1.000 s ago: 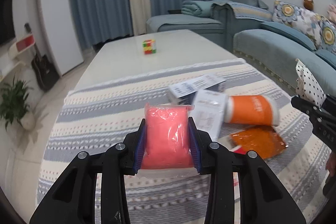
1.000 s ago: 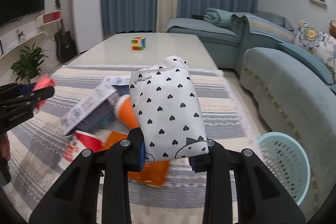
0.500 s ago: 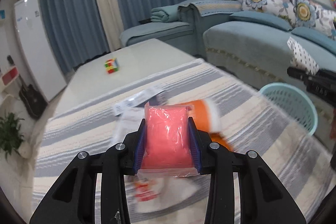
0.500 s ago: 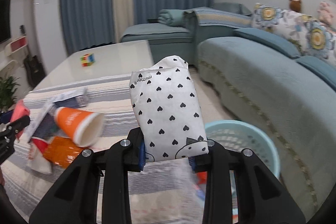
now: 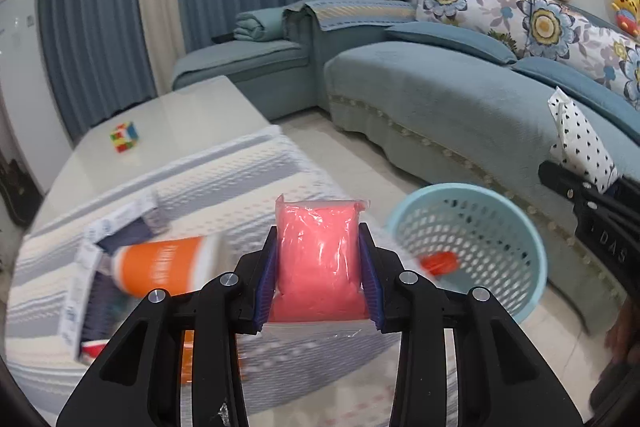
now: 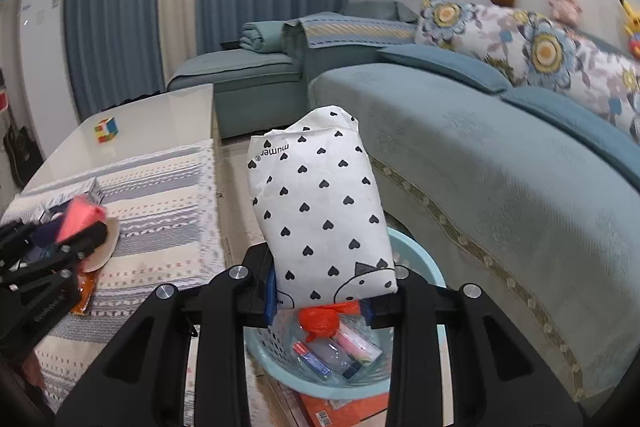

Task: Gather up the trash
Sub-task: 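Carry the polka-dot paper and pink packet over the blue basket and open both tools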

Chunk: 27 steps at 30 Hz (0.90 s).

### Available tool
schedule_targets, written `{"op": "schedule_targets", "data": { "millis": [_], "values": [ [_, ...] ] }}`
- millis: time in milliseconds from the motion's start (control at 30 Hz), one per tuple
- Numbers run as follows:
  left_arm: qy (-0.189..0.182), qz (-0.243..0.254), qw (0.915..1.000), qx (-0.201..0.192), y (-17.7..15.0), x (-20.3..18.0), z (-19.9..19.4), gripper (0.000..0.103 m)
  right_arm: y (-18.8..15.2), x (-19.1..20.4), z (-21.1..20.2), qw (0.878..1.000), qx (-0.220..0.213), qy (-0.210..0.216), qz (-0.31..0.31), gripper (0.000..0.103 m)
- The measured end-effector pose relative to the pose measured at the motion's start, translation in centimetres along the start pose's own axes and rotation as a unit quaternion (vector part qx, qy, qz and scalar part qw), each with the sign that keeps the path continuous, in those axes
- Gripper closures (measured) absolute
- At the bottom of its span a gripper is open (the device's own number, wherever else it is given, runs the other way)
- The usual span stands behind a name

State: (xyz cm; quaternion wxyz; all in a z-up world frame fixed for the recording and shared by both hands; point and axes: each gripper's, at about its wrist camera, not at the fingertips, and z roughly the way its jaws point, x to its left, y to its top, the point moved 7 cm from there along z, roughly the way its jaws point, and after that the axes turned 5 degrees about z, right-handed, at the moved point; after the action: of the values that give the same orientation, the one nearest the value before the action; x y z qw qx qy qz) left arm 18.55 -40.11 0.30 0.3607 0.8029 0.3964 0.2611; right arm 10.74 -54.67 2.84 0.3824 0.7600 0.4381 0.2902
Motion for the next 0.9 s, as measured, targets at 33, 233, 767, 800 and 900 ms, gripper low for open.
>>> {"op": "schedule_targets", "data": {
  "millis": [33,233,767,800,900],
  "values": [
    [-0.006,0.000,1.0000,0.004,0.2,-1.0,0.4,0.068,0.0,-0.8,0.1,1.000,0.003,-0.001,0.009,0.076],
    [-0.018,0.006,0.9998,0.010,1.0,-4.7,1.9,0.067,-0.5,-4.3,1.1,0.999,0.018,-0.011,0.037,0.076],
    [-0.051,-0.032,0.9967,0.055,1.0,-10.8,6.2,0.067,-1.8,-8.4,3.4,0.983,0.083,0.052,0.154,0.075],
    [-0.052,-0.032,0.9966,0.056,1.1,-11.0,6.4,0.066,-1.9,-8.5,3.6,0.981,0.087,0.056,0.162,0.075],
    [-0.039,-0.025,0.9976,0.051,1.6,-11.1,6.5,0.066,-1.8,-9.3,4.1,0.976,0.090,0.054,0.192,0.073]
  ]
}}
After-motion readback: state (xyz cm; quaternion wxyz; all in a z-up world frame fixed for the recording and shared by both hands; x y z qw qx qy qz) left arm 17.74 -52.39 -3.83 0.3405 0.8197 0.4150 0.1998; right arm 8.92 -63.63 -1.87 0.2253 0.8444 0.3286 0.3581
